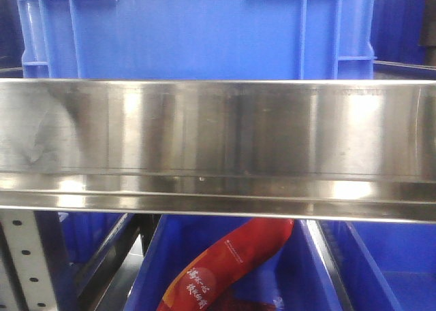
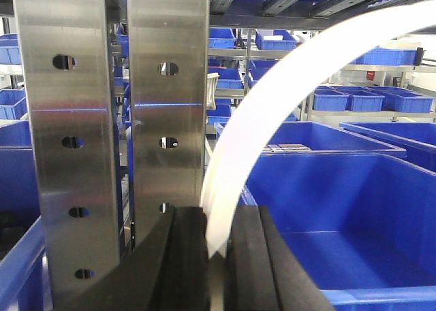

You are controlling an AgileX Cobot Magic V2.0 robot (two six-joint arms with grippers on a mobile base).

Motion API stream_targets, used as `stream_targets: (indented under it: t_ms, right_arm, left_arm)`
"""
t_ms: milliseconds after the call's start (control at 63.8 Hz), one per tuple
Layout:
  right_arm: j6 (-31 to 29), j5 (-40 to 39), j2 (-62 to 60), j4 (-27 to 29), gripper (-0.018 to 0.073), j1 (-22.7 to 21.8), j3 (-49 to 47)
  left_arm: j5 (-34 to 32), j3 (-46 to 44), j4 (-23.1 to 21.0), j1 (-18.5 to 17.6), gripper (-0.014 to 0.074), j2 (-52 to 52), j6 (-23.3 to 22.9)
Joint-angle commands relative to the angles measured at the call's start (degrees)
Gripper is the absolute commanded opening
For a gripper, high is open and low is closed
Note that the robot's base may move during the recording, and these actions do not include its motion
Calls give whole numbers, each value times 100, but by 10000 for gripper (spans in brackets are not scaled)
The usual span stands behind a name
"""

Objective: Grab PVC pipe and place in blue bin

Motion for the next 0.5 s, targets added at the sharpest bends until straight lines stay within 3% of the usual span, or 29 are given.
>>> stream_targets:
  t_ms: [0, 204, 313, 486]
  right_arm:
    - [-28, -340, -29, -50, -168, -12, 2]
    - [-28, -674, -29, -50, -168, -12, 2]
    - [-28, -902, -29, -50, -168, -12, 2]
    - [-14, -1114, 67, 247, -168, 22, -13]
  left_arm:
    - [-155, -29, 11, 14, -92, -26, -13]
    - [-275, -29, 11, 14, -92, -27, -13]
    - [-725, -15, -82, 14, -92, 16, -13]
    - [-816, -15, -790, 14, -92, 16, -13]
